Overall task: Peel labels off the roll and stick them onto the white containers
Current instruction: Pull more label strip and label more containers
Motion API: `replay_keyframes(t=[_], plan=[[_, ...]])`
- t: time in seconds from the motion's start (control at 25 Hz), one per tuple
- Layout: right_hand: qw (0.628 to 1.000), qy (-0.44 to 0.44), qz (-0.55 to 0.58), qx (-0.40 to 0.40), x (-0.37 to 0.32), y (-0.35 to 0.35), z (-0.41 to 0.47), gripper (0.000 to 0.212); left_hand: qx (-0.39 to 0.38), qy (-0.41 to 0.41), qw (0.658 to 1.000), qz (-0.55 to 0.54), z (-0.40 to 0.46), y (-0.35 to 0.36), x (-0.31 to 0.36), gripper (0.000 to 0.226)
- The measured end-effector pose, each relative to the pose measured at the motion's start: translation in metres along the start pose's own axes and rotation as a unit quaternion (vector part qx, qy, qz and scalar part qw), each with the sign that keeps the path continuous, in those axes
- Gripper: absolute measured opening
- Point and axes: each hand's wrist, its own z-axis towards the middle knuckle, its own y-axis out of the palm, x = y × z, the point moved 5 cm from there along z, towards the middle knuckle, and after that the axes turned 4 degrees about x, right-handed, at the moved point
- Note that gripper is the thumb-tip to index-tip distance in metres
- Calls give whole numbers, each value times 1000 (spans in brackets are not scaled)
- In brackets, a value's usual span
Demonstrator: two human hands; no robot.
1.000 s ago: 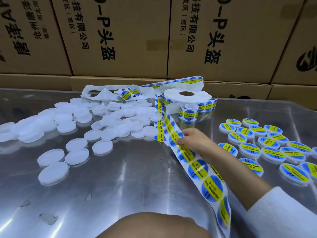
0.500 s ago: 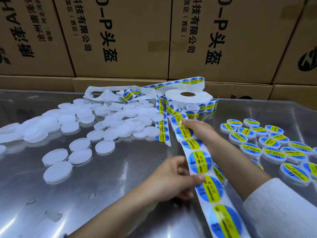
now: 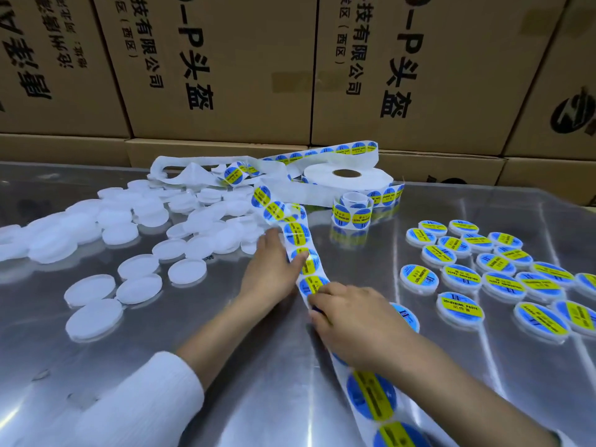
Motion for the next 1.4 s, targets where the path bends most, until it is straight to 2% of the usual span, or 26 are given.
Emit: replay_keyframes(t=[0.08,0.12,0.2,0.24,0.32,0.36,0.4,0.48,0.56,0.64,0.72,0.84,0.88,0.96,1.04,1.12,1.24,1.32,1.4], plan=[[999,17,31,-19,7,12,6,43,10,47,995,93,-21,-5,12,61],[997,33,58,-32,14,17,12,45,1,81,988,134,-38,-8,19,51],[978,74,180,-69,27,22,28,42,-58,142,978,141,-80,-6,31,29],[958,96,253,-90,30,22,35,39,-102,170,972,129,-104,-2,36,31],[918,139,357,-103,34,18,45,44,-181,201,955,121,-146,10,40,68],[906,157,382,-93,35,16,46,45,-196,209,949,132,-155,16,39,87],[899,170,398,-69,36,14,46,44,-203,212,943,156,-155,20,36,96],[904,171,391,17,38,6,40,37,-210,203,934,206,-133,23,25,94],[936,145,288,141,43,-13,26,33,-230,175,927,237,-93,18,15,91],[957,75,175,220,38,-28,8,29,-251,132,928,243,-58,12,3,90],[972,19,140,189,29,-30,-7,25,-234,111,940,221,-41,13,-8,88],[984,-42,163,59,19,-10,-21,32,-90,148,968,181,-35,10,-10,72],[983,-48,173,47,18,-5,-23,39,-39,165,970,174,-37,5,-6,63],[987,-47,142,52,15,3,-22,46,8,189,970,155,-40,-4,3,43],[994,-39,71,69,15,12,-17,46,10,189,975,115,-48,-12,15,24],[994,-19,48,91,20,14,-12,45,-2,186,980,69,-66,-17,29,10],[995,-8,74,69,32,16,-8,45,-61,257,964,22,-112,-4,53,25],[985,28,162,52,44,18,-4,48,-100,293,950,38,-134,8,57,38],[936,68,336,84,56,15,1,38,-118,288,946,92,-137,17,48,48]])
